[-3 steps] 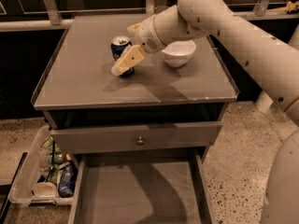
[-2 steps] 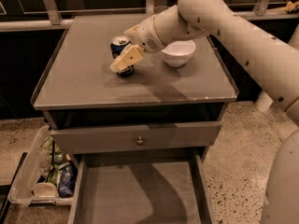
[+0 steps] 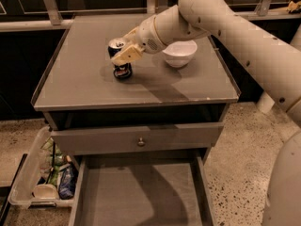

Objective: Place pepsi can into middle drawer

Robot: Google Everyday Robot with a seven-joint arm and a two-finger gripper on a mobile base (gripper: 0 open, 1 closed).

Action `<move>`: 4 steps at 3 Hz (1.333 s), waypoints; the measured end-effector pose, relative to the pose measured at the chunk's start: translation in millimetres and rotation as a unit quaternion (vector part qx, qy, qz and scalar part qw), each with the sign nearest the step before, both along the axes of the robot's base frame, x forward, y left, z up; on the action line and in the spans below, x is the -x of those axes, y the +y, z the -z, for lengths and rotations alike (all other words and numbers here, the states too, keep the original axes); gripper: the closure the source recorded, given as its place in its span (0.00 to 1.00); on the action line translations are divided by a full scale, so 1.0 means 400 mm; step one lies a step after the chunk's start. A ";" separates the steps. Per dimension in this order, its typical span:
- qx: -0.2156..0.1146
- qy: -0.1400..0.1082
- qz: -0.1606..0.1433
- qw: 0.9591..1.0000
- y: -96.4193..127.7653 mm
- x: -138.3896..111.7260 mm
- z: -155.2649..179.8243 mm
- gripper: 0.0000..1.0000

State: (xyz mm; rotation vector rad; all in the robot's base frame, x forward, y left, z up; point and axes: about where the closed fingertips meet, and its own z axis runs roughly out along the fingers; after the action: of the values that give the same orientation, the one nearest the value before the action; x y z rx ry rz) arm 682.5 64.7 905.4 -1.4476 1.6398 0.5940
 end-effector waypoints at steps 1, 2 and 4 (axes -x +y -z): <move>0.000 0.000 0.000 1.000 0.000 0.000 0.000 0.88; 0.012 -0.003 -0.004 1.000 -0.002 0.008 -0.016 1.00; 0.019 -0.033 0.008 0.999 -0.104 0.149 -0.094 1.00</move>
Offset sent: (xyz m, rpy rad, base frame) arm -0.0061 -0.0074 0.0180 -0.0560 -0.0173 0.0082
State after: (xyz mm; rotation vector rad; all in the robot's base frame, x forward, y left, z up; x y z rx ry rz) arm 622.8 23.1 943.1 -1.4653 1.6177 0.5022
